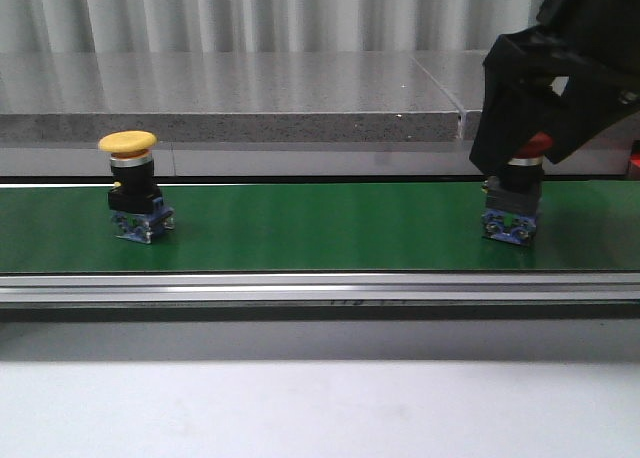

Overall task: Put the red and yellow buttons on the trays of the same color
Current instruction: 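Grasp the red button at the belt's end with the right gripper, then lower the red button into the red tray and open the right gripper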

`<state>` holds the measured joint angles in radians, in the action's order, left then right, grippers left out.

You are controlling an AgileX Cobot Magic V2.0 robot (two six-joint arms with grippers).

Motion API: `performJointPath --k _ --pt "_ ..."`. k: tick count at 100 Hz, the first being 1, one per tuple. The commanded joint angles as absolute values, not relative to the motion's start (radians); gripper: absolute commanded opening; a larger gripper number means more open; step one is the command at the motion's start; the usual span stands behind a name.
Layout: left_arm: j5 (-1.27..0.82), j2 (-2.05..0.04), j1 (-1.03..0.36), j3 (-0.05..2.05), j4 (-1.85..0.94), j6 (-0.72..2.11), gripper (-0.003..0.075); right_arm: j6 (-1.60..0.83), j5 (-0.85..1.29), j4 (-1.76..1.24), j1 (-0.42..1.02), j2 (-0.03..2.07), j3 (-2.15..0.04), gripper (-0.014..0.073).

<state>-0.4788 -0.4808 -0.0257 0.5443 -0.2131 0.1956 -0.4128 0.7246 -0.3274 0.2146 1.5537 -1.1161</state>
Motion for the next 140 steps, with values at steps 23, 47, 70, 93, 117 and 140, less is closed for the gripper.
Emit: performJointPath --k 23,47,70,93,117,140 --pt "-0.4 -0.485 -0.035 0.573 -0.231 0.195 -0.002 -0.425 0.763 -0.327 0.216 1.542 -1.178 0.0178" --pt "-0.4 -0.485 -0.035 0.573 -0.231 0.195 -0.002 -0.425 0.898 -0.323 0.158 1.521 -1.296 0.0178" --pt "-0.403 -0.485 -0.035 0.573 -0.231 0.195 -0.002 -0.425 1.016 -0.323 -0.043 1.516 -1.496 0.0178" --pt "-0.404 -0.485 -0.035 0.573 -0.231 0.195 -0.002 -0.425 1.01 -0.324 -0.302 1.53 -1.642 0.0178" --pt "-0.405 -0.485 -0.035 0.573 -0.231 0.195 -0.002 -0.387 0.973 -0.368 -0.524 1.639 -1.738 0.0178" --pt "-0.419 -0.485 -0.035 0.573 -0.231 0.195 -0.002 -0.387 0.907 -0.418 -0.633 1.77 -1.782 0.0178"
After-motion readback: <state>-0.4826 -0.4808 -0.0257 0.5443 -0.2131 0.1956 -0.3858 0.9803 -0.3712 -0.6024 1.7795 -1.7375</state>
